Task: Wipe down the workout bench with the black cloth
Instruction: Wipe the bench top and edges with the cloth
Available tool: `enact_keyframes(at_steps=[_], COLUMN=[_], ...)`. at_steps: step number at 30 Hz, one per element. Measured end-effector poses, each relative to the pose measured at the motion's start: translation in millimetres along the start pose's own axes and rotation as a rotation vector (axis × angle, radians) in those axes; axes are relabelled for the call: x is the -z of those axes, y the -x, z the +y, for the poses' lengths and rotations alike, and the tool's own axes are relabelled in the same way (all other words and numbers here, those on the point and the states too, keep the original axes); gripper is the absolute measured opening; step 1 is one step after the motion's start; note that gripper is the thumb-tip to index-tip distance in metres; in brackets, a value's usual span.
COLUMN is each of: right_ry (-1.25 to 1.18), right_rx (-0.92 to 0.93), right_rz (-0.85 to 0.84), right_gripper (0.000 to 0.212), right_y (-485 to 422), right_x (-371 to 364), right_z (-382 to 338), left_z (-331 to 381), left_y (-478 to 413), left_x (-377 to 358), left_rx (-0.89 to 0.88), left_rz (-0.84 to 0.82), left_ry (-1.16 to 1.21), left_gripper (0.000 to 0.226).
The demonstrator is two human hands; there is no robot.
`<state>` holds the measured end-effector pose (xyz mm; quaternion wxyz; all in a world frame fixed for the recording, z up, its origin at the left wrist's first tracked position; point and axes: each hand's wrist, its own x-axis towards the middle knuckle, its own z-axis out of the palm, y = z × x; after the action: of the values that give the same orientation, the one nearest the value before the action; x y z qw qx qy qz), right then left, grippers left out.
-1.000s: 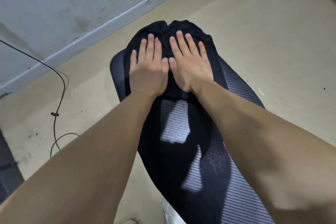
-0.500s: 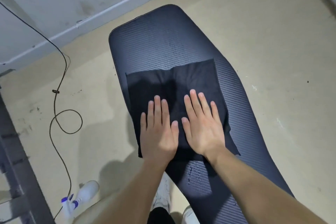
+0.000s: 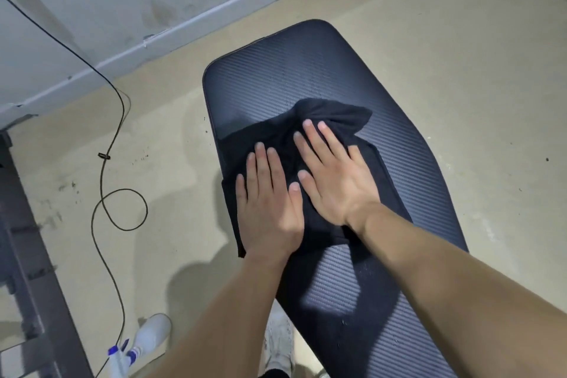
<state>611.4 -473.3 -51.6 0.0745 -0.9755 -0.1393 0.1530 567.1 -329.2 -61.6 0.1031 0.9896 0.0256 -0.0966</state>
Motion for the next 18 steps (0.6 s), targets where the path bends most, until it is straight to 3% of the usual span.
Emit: enact_keyframes(at_steps=[11, 18], right_ry=[-0.023, -0.010], right_rx=[-0.085, -0.149], right_rz=[0.100, 0.108], right_gripper=[0.061, 0.061], right_y=[-164, -169], right_x=[45, 47], right_z=[30, 38], left_z=[-1, 0], left_y=[-190, -218], left_x=[30, 37], left_rx=[-0.141, -0.196], left_rz=[0.075, 0.048], left_ry=[-0.088, -0.068], left_gripper=[0.064, 0.063])
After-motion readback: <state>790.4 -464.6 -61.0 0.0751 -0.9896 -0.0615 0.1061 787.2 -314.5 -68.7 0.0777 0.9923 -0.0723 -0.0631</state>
